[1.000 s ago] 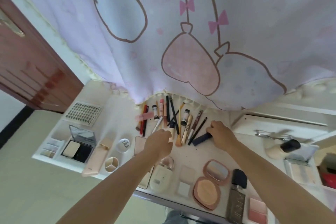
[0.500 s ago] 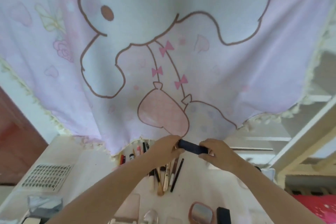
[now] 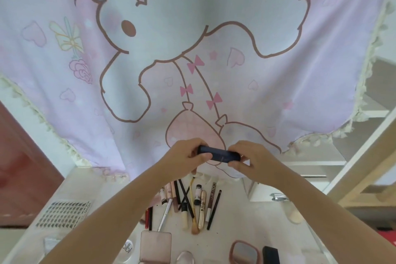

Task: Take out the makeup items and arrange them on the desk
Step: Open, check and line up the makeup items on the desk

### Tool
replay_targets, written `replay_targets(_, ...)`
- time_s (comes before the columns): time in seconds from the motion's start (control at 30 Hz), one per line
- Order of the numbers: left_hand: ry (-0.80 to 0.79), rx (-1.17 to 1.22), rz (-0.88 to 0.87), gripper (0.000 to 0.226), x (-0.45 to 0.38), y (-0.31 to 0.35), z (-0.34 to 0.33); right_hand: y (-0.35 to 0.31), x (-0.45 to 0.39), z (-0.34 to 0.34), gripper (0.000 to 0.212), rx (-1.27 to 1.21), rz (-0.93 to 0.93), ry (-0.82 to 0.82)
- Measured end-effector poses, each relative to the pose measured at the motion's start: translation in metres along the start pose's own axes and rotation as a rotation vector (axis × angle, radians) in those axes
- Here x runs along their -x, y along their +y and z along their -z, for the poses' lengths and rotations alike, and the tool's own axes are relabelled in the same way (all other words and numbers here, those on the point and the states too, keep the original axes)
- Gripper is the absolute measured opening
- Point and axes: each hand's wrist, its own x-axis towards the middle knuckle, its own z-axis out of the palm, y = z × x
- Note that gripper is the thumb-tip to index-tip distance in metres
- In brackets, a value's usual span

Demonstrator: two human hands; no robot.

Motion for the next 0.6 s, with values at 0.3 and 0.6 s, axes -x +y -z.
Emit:
replay_targets(0.3,-0.03,0.09,0.064,0.02,0.014,-0.01,-0.005,0.001,0.009,0.004,0.01,-0.042,-0.122,-0.235)
replay_targets(0.6,0.045,0.373,0.171,0.018,0.01,-0.017,-0.03,0.021,0.028,0.008,0.013,-0.206,-0.21,-0.127)
